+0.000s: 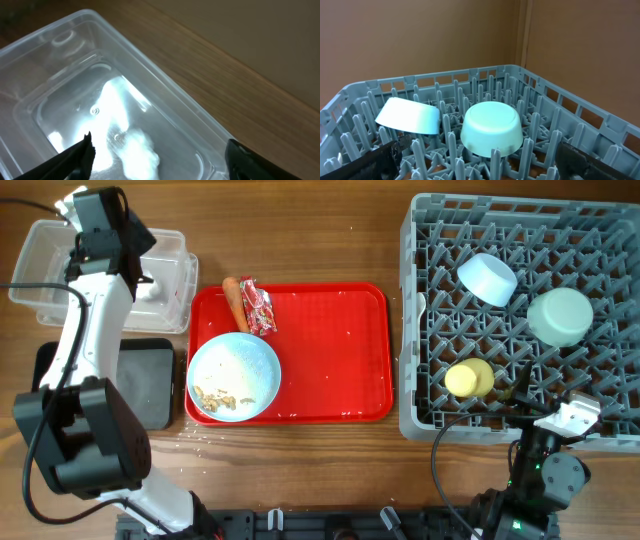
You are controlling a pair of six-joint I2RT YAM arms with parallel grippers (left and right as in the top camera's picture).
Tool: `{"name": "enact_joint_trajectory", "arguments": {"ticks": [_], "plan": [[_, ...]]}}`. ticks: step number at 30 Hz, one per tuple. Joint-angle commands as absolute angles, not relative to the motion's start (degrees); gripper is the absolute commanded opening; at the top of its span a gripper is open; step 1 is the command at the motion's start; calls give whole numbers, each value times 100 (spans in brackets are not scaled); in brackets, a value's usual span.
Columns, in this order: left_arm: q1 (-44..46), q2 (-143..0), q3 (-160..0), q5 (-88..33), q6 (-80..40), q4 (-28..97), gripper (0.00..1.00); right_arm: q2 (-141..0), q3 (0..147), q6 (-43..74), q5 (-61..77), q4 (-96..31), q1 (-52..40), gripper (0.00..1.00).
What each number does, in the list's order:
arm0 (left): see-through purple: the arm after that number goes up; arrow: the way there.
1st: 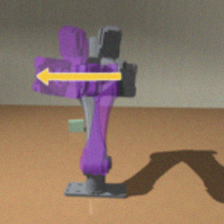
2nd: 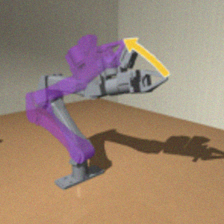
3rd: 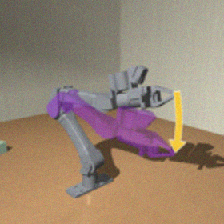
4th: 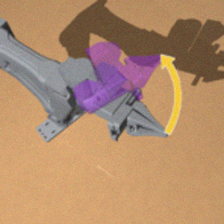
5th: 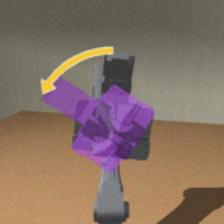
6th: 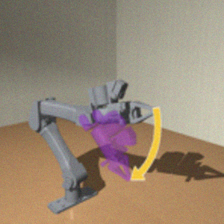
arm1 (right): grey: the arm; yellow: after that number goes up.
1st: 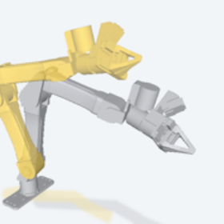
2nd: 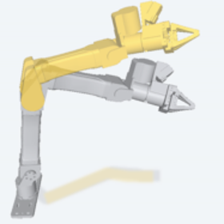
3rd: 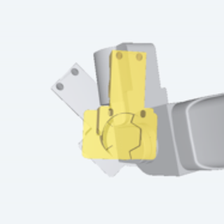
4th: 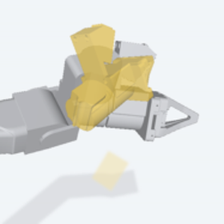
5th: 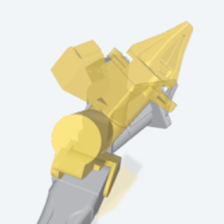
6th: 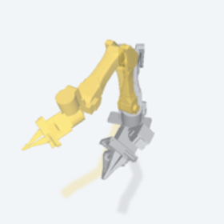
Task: Sort waste into correct bins and load items into the dishwasher rack
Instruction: 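Move the white tissue into the clear plastic bin with the left gripper, then grasp the red snack wrapper and drop it in the clear bin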
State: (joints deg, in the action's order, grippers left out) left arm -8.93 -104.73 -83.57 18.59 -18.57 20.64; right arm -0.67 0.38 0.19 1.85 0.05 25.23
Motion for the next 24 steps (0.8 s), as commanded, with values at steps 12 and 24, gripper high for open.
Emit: {"name": "enact_joint_trajectory", "arguments": {"ticks": [12, 24], "plan": [[1876, -11590, -8335, 1525, -2215, 3736, 64, -21, 27, 108, 128, 34, 2547, 99], [1879, -12036, -8438, 169, -2451, 3859, 4, -21, 27, 106, 128, 34, 2547, 100]]}}
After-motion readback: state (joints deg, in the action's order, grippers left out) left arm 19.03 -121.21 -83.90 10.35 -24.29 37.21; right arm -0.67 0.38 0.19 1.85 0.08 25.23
